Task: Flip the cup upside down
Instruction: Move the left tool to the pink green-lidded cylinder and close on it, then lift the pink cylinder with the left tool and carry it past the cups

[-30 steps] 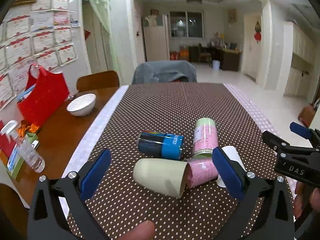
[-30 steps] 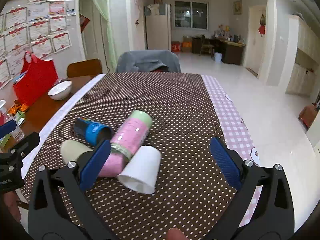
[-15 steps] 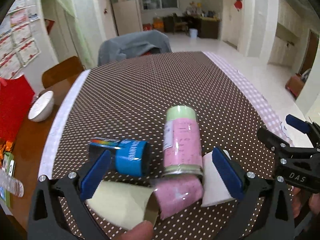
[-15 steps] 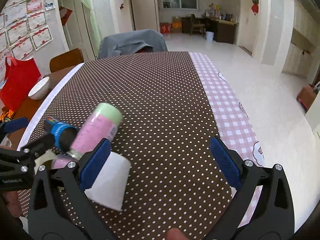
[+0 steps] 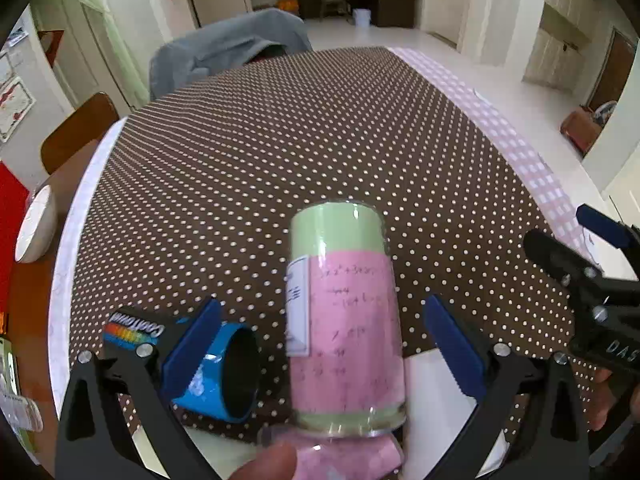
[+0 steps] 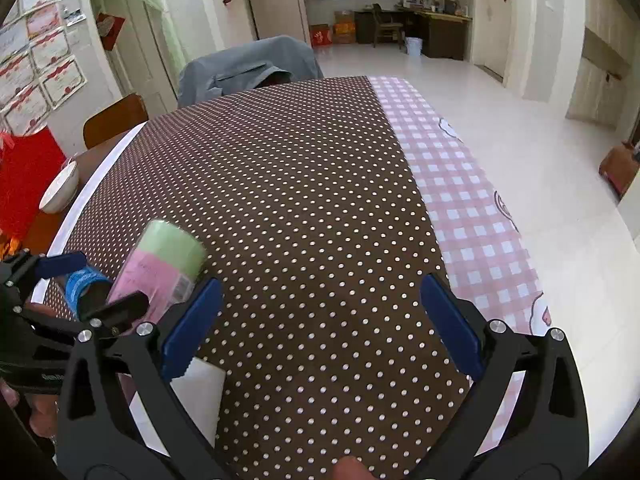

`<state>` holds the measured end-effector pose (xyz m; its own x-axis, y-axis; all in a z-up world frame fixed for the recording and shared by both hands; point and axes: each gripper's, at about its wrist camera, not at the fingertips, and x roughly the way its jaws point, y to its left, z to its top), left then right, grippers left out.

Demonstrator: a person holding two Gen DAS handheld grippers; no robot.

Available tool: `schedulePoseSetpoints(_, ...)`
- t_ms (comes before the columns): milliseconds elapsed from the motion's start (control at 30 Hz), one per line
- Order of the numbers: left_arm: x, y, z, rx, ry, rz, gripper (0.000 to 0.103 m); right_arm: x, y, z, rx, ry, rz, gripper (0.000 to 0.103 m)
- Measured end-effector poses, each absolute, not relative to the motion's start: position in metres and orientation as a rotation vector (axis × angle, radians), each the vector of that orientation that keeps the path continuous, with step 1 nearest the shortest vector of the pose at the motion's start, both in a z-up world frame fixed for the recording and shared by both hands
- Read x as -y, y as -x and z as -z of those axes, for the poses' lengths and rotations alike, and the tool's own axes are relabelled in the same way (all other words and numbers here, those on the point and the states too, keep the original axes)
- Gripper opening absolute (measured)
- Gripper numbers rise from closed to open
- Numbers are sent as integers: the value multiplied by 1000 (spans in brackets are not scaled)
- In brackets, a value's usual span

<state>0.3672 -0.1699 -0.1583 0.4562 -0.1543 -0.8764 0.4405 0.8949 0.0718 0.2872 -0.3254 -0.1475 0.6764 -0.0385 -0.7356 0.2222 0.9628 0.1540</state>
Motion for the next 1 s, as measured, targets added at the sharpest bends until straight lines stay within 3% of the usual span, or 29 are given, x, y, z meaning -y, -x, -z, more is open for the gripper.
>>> schedulePoseSetpoints(200,178,-384,180,-1114,-294,388,98,336,-291,159,-834,-272,170,97)
schedulePoseSetpoints(333,180,-389,186,-1148,-281,396,69,335,-292,163,-846,-279,168,97)
schedulePoseSetpoints(633,174,-399,182,-1158,-212,409,68,333,-289,160,-833,-295,159,97)
schedulePoseSetpoints(1000,160,-386,134,-1035,-117,427,68,327,-269,143,-792,-295,160,97)
